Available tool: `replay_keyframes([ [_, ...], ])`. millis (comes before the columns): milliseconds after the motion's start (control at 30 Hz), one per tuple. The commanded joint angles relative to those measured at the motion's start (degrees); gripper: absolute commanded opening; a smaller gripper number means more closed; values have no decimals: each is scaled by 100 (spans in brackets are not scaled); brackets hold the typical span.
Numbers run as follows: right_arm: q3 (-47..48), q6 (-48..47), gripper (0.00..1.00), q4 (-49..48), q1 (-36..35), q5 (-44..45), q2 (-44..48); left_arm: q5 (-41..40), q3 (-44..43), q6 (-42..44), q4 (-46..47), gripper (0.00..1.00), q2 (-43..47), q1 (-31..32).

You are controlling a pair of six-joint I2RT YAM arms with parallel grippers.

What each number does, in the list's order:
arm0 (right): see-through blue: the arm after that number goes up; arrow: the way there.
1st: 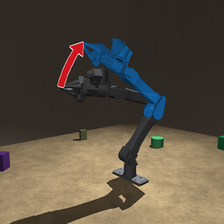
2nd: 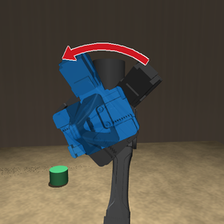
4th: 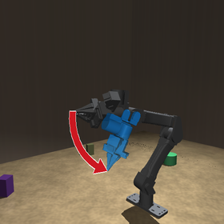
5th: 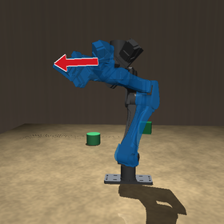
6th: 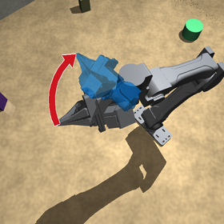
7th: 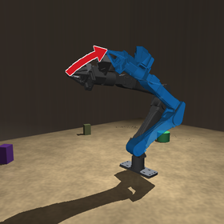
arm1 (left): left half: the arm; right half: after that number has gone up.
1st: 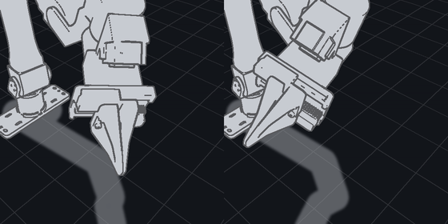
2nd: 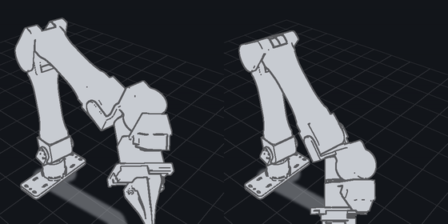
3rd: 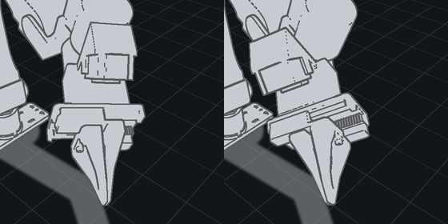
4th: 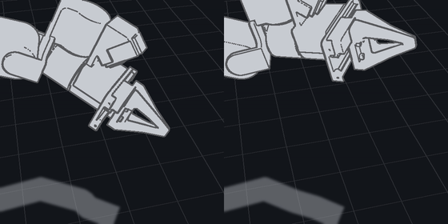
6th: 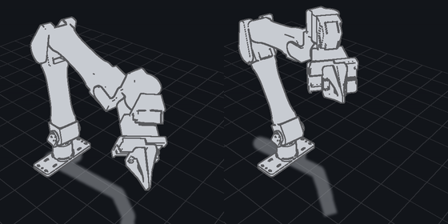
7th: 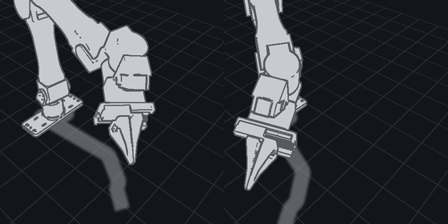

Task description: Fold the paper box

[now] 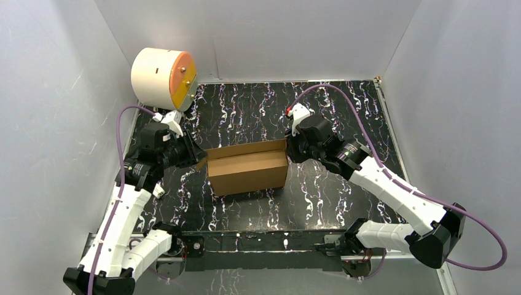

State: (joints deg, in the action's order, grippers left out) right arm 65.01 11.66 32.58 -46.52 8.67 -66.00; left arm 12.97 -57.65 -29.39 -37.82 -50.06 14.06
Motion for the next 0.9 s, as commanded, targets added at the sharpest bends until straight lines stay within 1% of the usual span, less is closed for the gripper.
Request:
replay_keyframes([
  [0,175,-84,28,-177,-19,21,166,-149,-262,161,-426,25,136,16],
  [133,225,-122,28,-119,-23,115,183,-346,-376,284,-678,24,136,16],
  [367,306,-209,27,-32,-19,166,180,-448,-486,486,-1007,24,120,17],
  [500,325,-217,21,-28,-23,108,142,-495,-546,586,-1194,24,94,13],
  [667,325,-271,15,-76,-22,83,136,-751,-641,778,-1366,25,111,17],
  [867,364,-401,14,-112,-22,-22,70,-785,-685,987,-1427,24,29,17],
])
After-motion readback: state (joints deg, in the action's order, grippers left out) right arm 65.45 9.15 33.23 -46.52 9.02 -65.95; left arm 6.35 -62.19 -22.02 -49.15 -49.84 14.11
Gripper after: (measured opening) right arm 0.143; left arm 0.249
